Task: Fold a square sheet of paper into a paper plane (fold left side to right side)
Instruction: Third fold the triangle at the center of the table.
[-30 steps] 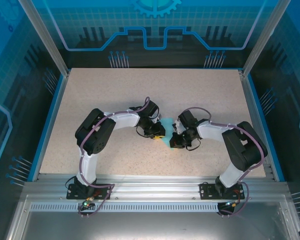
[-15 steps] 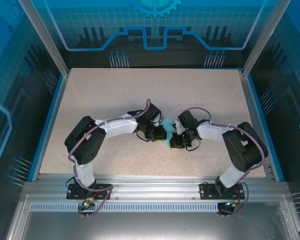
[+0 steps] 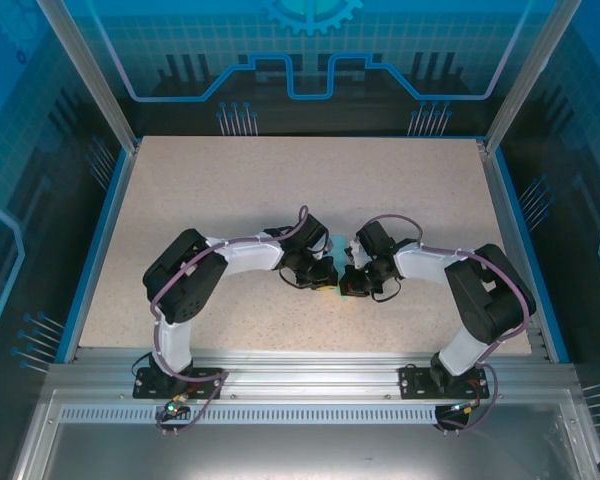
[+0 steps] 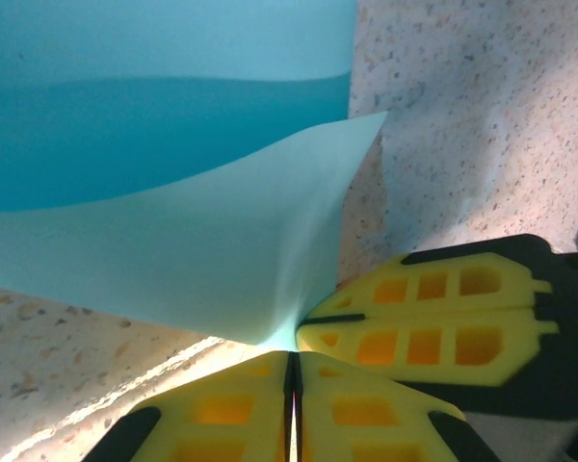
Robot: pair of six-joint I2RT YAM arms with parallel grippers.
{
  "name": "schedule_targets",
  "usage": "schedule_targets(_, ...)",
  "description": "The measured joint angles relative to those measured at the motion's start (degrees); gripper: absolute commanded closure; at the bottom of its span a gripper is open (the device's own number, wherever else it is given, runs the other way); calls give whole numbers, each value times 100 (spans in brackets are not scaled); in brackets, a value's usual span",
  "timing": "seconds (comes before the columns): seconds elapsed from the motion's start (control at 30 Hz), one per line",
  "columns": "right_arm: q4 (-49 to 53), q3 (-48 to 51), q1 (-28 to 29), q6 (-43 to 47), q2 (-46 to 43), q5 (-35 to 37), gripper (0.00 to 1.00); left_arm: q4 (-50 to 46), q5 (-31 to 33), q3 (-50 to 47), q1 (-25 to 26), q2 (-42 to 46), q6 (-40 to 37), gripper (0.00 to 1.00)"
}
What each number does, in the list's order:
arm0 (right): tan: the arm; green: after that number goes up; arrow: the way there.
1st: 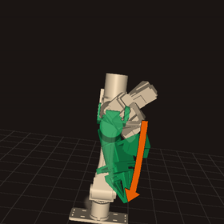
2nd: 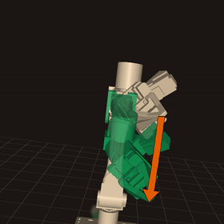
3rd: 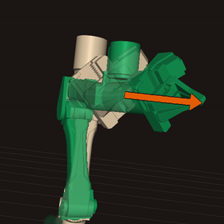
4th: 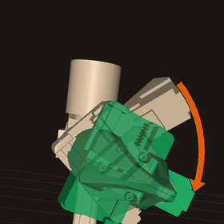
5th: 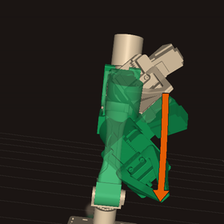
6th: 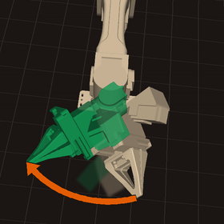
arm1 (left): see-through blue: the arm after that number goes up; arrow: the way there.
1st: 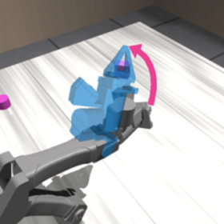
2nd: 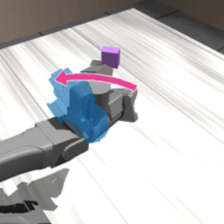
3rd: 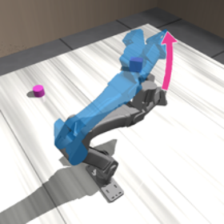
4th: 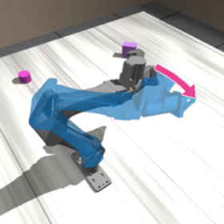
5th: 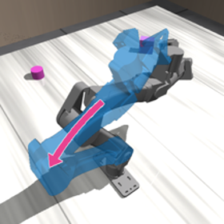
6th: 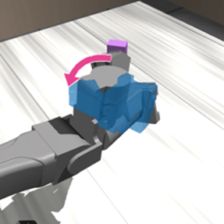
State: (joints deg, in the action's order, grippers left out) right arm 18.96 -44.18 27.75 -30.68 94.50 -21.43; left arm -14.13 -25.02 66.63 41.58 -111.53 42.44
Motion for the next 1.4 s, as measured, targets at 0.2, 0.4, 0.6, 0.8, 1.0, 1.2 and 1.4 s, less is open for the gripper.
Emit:
schedule_targets(0.2,0,0,0,-2,2,2,97,81,-120,2,-15,-122,116,89)
schedule_targets(0.4,2,0,0,-24,2,11,97,81,-140,44,-44,-208,114,89)
schedule_targets(0.6,7,0,0,-44,2,22,97,-17,-219,155,-131,-363,107,90)
schedule_targets(0.8,24,-2,2,-42,2,26,97,-59,-404,225,-232,-450,90,90)
schedule_targets(1.0,-42,-7,7,-39,2,87,97,-175,-450,334,-330,-514,-105,90)
schedule_targets(1.2,-66,-13,35,-35,2,149,98,-343,-433,380,-625,-516,-387,90)
schedule_targets(1.4,-83,-15,35,-17,2,151,98,-662,-308,542,-1056,-533,-649,90)
